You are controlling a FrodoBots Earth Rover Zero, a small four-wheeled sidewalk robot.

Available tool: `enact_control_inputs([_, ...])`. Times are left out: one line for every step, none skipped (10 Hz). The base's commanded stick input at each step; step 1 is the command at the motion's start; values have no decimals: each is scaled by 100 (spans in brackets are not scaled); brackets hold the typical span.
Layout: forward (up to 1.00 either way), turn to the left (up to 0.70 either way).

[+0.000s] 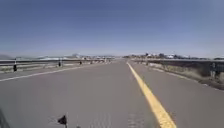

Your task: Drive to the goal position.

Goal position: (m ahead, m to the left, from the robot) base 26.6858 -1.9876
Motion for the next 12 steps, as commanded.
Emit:
enact_control_inputs([85, 0])
enact_control_inputs([85, 0])
enact_control_inputs([85, 0])
enact_control_inputs([85, 0])
enact_control_inputs([85, 0])
enact_control_inputs([85, 0])
enact_control_inputs([85, 0])
enact_control_inputs([85, 0])
enact_control_inputs([85, 0])
enact_control_inputs([85, 0])
enact_control_inputs([85, 0])
enact_control_inputs([85, 0])
